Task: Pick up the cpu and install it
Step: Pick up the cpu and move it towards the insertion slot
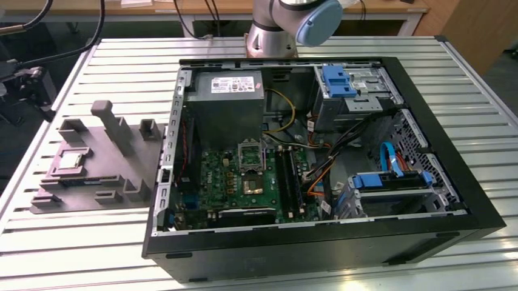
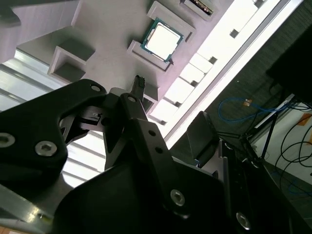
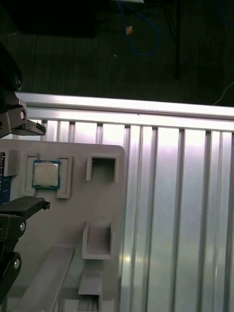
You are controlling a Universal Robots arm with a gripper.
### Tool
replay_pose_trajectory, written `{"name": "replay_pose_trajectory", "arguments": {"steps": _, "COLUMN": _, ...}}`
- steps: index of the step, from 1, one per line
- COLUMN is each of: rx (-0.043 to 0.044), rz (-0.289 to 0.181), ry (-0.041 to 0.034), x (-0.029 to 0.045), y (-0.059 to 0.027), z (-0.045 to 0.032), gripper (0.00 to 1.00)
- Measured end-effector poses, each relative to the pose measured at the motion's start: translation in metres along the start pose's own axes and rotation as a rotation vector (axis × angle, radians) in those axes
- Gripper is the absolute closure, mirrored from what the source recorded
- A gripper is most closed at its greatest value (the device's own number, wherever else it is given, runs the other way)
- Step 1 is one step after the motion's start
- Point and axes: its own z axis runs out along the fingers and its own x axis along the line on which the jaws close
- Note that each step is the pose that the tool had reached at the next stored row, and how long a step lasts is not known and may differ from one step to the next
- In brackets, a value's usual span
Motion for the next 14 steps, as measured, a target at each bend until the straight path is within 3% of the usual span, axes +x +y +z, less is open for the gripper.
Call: {"name": "replay_pose_trajectory", "arguments": {"steps": 14, "rx": 0.0000, "rz": 0.000, "ry": 0.0001, "x": -0.0002, "y": -0.0031, "z": 0.0156, "gripper": 0.38}}
